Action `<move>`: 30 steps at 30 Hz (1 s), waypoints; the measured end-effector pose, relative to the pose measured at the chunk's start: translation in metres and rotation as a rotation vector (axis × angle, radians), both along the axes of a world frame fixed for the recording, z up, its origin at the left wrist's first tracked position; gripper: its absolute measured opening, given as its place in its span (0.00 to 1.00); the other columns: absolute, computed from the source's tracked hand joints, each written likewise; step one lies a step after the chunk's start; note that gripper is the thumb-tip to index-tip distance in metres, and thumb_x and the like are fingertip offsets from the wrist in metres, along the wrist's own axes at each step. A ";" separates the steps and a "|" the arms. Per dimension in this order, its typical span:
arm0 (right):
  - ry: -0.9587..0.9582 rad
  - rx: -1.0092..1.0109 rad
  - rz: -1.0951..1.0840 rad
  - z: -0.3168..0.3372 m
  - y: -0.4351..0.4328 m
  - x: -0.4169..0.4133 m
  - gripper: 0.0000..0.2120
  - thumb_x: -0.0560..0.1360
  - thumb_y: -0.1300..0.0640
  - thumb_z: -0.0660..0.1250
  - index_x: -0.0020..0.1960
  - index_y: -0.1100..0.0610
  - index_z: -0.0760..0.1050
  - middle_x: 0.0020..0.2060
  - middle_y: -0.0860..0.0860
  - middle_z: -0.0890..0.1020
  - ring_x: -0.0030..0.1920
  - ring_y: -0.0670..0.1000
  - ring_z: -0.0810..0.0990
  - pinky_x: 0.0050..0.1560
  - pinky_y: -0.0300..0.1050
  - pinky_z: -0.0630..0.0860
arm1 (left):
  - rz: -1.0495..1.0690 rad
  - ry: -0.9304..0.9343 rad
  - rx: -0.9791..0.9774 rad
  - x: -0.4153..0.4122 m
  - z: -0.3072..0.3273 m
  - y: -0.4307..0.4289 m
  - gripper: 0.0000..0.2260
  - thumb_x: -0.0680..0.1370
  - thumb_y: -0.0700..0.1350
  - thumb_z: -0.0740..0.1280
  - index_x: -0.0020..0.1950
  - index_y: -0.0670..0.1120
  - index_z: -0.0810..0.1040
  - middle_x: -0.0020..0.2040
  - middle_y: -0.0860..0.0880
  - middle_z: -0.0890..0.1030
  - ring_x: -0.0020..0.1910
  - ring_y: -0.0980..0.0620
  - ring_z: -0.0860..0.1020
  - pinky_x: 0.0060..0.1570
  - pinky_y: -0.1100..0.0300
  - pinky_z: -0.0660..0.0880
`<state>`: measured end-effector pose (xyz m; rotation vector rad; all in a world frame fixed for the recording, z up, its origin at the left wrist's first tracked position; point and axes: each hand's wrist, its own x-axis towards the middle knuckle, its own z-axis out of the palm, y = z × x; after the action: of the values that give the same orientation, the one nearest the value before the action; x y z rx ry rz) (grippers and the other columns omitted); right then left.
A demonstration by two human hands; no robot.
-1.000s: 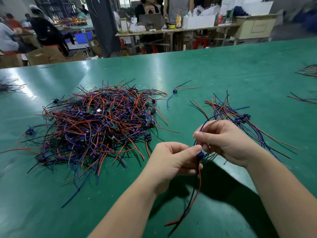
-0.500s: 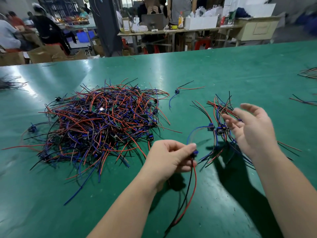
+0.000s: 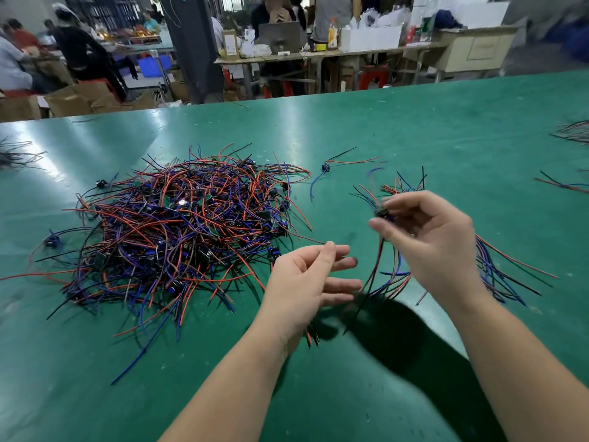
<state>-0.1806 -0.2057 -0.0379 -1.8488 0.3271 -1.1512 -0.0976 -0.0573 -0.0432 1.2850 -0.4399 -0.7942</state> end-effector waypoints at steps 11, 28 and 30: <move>0.774 -0.216 -0.403 -0.020 -0.031 -0.001 0.07 0.69 0.52 0.74 0.37 0.55 0.80 0.36 0.51 0.82 0.44 0.55 0.78 0.47 0.47 0.74 | 0.418 -1.037 0.624 0.032 -0.009 0.021 0.09 0.75 0.49 0.65 0.54 0.54 0.79 0.51 0.53 0.78 0.52 0.53 0.74 0.52 0.59 0.70; 0.549 -0.295 -0.408 -0.016 -0.012 0.003 0.05 0.73 0.58 0.68 0.40 0.57 0.82 0.37 0.50 0.80 0.41 0.52 0.76 0.44 0.41 0.67 | 0.414 -0.933 0.576 0.053 -0.020 0.025 0.07 0.76 0.38 0.67 0.52 0.45 0.81 0.48 0.50 0.83 0.48 0.52 0.79 0.53 0.64 0.73; 0.498 -0.254 -0.383 -0.014 -0.007 0.003 0.05 0.73 0.58 0.69 0.39 0.55 0.81 0.35 0.47 0.79 0.38 0.50 0.77 0.41 0.40 0.67 | 0.492 -0.835 0.415 0.052 -0.017 0.023 0.08 0.75 0.37 0.69 0.50 0.49 0.81 0.48 0.51 0.83 0.43 0.57 0.80 0.50 0.68 0.73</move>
<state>-0.1772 -0.2130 -0.0519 -2.3626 0.8833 -0.9939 -0.0453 -0.0340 -0.0604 2.0028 -0.5948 0.1164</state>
